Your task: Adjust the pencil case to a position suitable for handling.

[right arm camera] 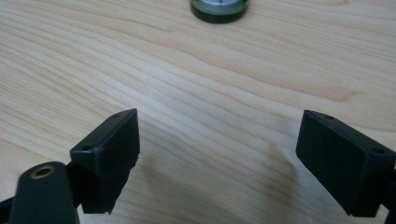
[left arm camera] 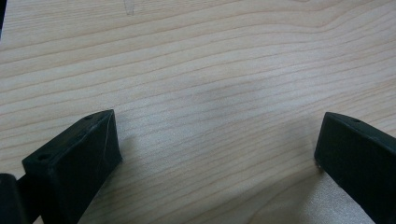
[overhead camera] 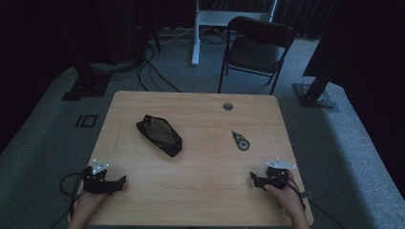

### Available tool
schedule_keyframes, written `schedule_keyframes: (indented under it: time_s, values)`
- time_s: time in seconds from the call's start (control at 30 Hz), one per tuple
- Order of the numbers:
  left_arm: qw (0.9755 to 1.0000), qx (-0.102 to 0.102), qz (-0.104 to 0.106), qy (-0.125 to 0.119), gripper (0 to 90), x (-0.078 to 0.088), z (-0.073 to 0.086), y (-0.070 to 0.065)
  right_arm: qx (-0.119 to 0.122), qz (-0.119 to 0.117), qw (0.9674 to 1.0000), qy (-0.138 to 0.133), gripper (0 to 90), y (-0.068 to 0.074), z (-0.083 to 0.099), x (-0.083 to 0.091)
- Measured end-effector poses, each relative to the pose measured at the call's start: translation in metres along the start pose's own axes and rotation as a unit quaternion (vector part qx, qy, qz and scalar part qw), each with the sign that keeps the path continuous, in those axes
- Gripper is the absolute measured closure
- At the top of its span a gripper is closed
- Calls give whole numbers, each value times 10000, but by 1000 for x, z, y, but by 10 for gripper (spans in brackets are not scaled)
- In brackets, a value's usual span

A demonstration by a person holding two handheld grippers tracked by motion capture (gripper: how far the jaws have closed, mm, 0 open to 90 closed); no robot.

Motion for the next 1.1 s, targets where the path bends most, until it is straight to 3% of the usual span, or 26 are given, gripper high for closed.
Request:
schedule_keyframes:
  time_s: [1.1]
  values:
    - [10000,1,-1,-1,1,0,0,0,361,-558,9974,-262,132,60,-43,-23]
Point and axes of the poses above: each handheld gripper's, and its own axes: x roughly backward along the jaws, z roughly out of its underside, y roughly to its left, the point moved 5 cm from there along -x, roughly forward along the jaws, and after that the axes turned 5 degrees about y, right-handed, at the moved point
